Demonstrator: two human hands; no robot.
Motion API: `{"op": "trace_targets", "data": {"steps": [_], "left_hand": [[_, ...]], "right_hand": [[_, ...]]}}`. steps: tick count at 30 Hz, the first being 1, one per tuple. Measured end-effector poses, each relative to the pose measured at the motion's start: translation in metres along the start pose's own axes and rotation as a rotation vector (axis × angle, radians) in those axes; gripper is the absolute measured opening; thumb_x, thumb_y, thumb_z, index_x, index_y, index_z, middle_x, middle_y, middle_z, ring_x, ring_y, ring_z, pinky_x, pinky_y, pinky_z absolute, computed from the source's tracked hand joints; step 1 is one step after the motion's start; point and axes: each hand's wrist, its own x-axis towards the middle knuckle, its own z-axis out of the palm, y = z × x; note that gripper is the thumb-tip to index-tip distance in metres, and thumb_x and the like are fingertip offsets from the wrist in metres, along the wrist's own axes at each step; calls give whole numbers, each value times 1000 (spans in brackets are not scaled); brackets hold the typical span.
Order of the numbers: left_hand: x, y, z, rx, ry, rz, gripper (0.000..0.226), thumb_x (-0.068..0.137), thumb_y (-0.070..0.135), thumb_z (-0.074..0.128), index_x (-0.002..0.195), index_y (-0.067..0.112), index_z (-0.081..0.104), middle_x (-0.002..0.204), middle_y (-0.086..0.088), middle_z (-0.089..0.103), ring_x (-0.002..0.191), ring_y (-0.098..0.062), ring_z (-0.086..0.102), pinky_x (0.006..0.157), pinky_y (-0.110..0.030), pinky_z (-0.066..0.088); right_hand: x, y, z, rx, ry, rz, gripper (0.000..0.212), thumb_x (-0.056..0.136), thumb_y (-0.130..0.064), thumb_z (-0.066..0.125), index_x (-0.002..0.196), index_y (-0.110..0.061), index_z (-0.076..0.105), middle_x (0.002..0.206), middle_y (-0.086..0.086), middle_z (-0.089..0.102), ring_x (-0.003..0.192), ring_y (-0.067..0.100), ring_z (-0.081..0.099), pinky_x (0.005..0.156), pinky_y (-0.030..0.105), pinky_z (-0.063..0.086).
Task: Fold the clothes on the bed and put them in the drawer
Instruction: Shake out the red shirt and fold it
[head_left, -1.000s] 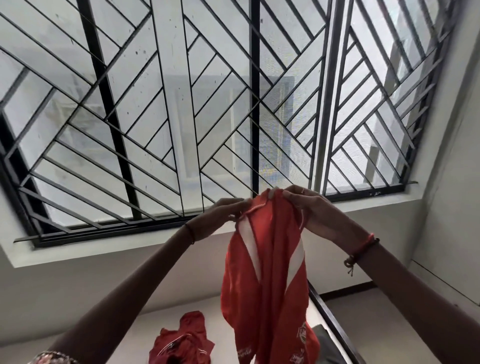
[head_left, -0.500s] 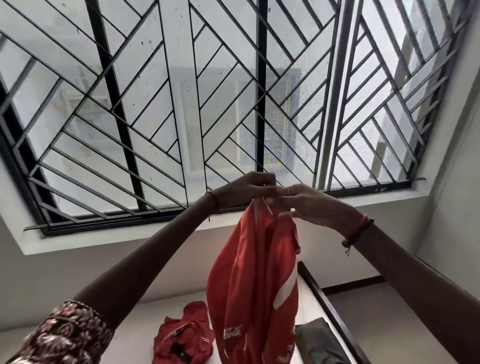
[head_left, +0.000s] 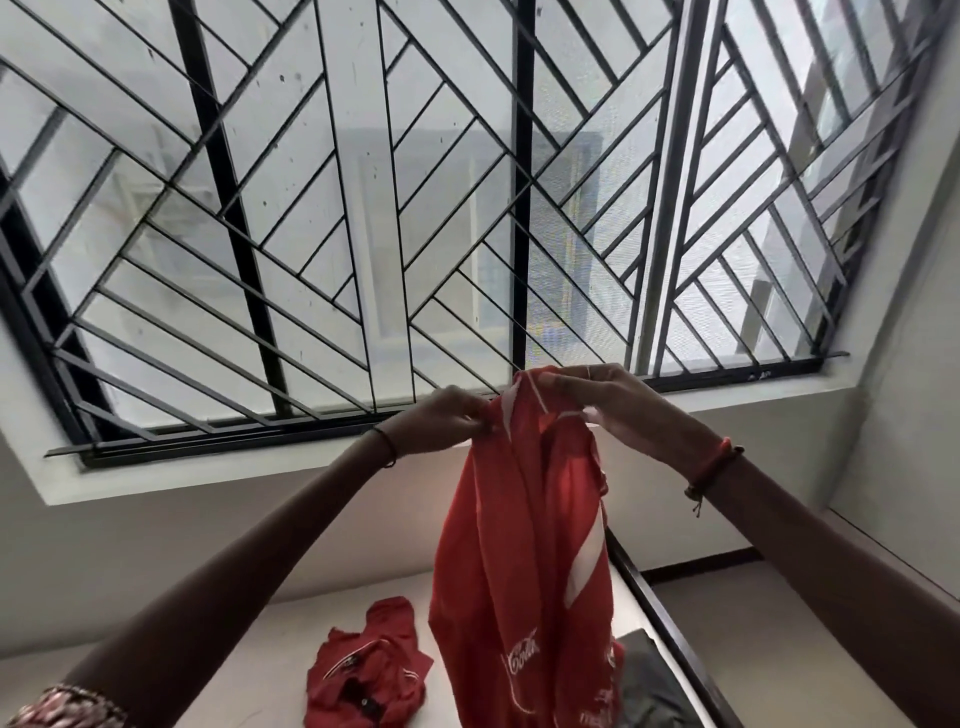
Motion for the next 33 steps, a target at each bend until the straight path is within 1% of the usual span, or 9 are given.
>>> {"op": "trace_targets", "data": {"steps": [4,7,12,15,17,19,23,28,33], "left_hand": [[4,-4,-15,108,40,11,21,85,6,48,83,-6,66,66,4,46,63,2,41,61,-30,41],[3,8,-22,127,42,33,24,81,-10,48,84,4,67,68,10,55,60,13,46,60,-14,39],[8,27,-10,-352,63,-225,26,88,-10,30,74,3,47,64,0,40,47,1,35,46,-17,30],[9,37,-10,-565,58,-234,34,100,22,38,78,3,55,67,0,56,55,-2,50,59,-25,43],[11,43,-18,-450,-20,-280,68,87,61,48,88,-5,65,80,-7,67,70,-13,59,70,-30,48],[14,45,-24,-237,-51,-262,85,70,73,58,88,-11,63,75,-9,59,68,-18,51,62,-30,40],[18,49,-37,-126,-21,-133,46,86,32,67,74,-13,59,65,-6,44,59,-10,39,51,-23,29],[12,48,-55,-99,-2,-52,29,89,24,65,86,-5,68,74,-6,54,71,-14,45,63,-30,37],[12,49,-62,-102,20,-30,11,87,19,67,83,9,70,73,-2,59,69,-6,50,63,-24,41]], "right_hand": [[1,1,-1,36,51,-34,21,86,-23,61,96,-10,74,94,8,72,91,16,63,95,30,45],[3,2,-2,-20,64,-128,26,85,-11,63,105,3,69,101,12,69,89,16,64,82,23,50],[6,3,1,-20,133,-242,20,80,-1,67,99,-5,73,94,-1,66,88,14,66,81,24,55],[6,3,3,8,199,-296,21,74,3,71,94,-3,73,88,-1,64,81,14,67,75,23,55],[4,2,5,22,216,-318,22,68,-3,74,89,-8,75,83,-5,64,78,12,67,72,22,55],[2,1,8,12,184,-320,26,65,-9,74,92,-8,75,87,-1,62,81,14,67,78,26,56],[1,6,5,20,47,-276,32,73,-23,75,100,-7,73,107,11,62,102,24,62,95,38,48],[-10,57,-12,92,-71,-105,44,67,-56,75,95,-22,74,121,1,65,115,16,58,104,43,40],[-20,99,1,15,-315,65,62,78,-29,73,124,6,51,126,13,59,120,21,53,106,37,41]]}}
